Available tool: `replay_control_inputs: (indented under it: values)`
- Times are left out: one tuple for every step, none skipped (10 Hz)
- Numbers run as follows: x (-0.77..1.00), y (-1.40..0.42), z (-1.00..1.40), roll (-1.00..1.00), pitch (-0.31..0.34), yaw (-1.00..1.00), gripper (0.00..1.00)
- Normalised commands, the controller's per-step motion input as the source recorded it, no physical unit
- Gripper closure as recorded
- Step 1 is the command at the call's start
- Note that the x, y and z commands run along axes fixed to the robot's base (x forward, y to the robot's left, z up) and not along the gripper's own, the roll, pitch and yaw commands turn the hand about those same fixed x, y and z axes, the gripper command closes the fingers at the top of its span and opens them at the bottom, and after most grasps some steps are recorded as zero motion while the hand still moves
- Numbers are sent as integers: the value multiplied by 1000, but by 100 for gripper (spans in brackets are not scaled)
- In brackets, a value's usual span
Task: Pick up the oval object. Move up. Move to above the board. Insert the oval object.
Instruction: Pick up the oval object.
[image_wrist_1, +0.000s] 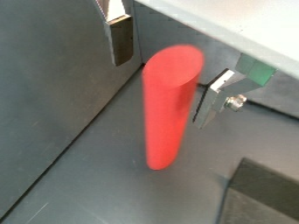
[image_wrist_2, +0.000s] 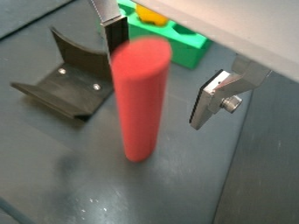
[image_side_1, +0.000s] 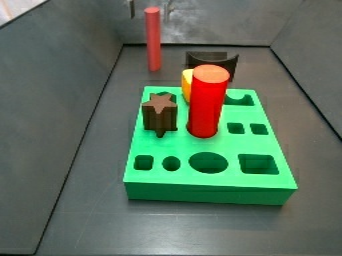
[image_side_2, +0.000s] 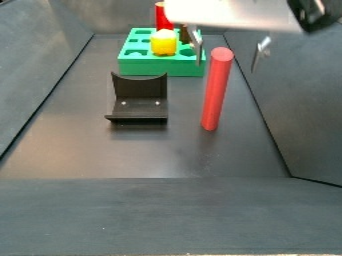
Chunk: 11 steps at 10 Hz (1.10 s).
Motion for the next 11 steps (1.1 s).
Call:
replay_control_inputs:
  values:
    - [9, -26, 40, 0, 0, 0, 0]
    - [-29, 0, -6, 50, 0, 0, 0]
    - [0, 0, 0, 0, 0, 0, 0]
    - [0, 0, 0, 0, 0, 0, 100]
    - [0, 0, 0, 0, 0, 0, 100]
    - [0, 0, 0, 0, 0, 0, 100]
    - [0, 0, 0, 0, 0, 0, 100]
    - [0, 0, 0, 0, 0, 0, 100]
    - [0, 0, 0, 0, 0, 0, 100]
    - [0, 0, 0, 0, 0, 0, 100]
    - [0, 0, 0, 0, 0, 0, 100]
